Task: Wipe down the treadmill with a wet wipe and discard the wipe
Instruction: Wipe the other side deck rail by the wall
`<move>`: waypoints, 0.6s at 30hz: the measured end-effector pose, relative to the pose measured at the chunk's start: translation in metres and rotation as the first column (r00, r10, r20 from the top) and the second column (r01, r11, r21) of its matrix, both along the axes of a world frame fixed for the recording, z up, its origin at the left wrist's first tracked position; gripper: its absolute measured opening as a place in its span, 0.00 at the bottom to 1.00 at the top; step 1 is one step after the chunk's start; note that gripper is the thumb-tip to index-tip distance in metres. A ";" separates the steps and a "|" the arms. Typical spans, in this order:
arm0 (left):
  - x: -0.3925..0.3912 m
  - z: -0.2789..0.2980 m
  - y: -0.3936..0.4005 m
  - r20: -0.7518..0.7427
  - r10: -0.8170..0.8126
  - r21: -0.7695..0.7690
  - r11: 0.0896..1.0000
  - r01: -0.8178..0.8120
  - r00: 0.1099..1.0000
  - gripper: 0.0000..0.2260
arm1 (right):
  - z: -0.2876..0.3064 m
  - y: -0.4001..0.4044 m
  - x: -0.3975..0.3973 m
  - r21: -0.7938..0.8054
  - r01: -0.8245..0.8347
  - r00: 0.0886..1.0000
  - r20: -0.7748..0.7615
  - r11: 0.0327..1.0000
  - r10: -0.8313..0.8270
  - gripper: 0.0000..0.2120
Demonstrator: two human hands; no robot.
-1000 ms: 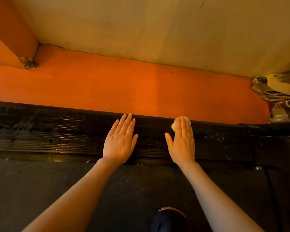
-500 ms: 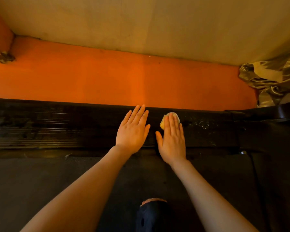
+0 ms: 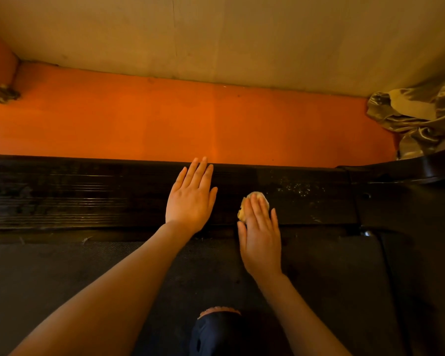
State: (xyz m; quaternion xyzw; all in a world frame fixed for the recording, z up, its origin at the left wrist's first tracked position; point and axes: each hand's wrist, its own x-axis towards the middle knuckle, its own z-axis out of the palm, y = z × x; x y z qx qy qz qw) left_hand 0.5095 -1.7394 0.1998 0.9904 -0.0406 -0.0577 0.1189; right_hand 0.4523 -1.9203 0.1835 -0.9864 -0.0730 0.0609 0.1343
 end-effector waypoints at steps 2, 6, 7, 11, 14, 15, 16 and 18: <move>0.000 -0.001 0.000 0.002 -0.002 -0.003 1.000 0.002 1.000 0.27 | 0.002 -0.001 0.022 0.026 0.022 1.000 0.016 0.999 -0.022 0.24; 0.000 -0.001 0.001 0.003 -0.004 -0.013 1.000 0.005 1.000 0.27 | 0.004 0.000 0.053 0.097 0.042 0.997 0.056 0.994 -0.047 0.23; 0.000 -0.002 0.001 -0.001 -0.006 -0.014 1.000 0.006 1.000 0.27 | 0.004 0.000 0.053 0.118 0.046 0.996 0.064 0.992 -0.054 0.23; 0.000 -0.001 0.002 -0.004 -0.009 -0.017 1.000 0.008 1.000 0.28 | -0.004 -0.001 0.020 0.136 0.097 0.990 0.091 0.986 -0.110 0.23; 0.000 -0.001 0.002 0.003 -0.007 -0.019 1.000 0.008 1.000 0.28 | -0.011 -0.001 -0.007 0.152 0.122 0.986 0.093 0.981 -0.137 0.23; 0.000 0.000 0.001 0.003 -0.007 -0.018 1.000 0.007 1.000 0.28 | -0.012 -0.001 -0.010 0.159 0.127 0.985 0.093 0.979 -0.143 0.23; 0.000 0.000 0.001 0.003 -0.006 -0.015 1.000 0.006 1.000 0.28 | -0.012 -0.001 -0.009 0.154 0.129 0.985 0.093 0.980 -0.144 0.23; 0.000 0.000 0.001 0.001 -0.006 -0.013 1.000 0.006 1.000 0.28 | -0.008 0.000 0.001 0.124 0.125 0.987 0.084 0.984 -0.136 0.24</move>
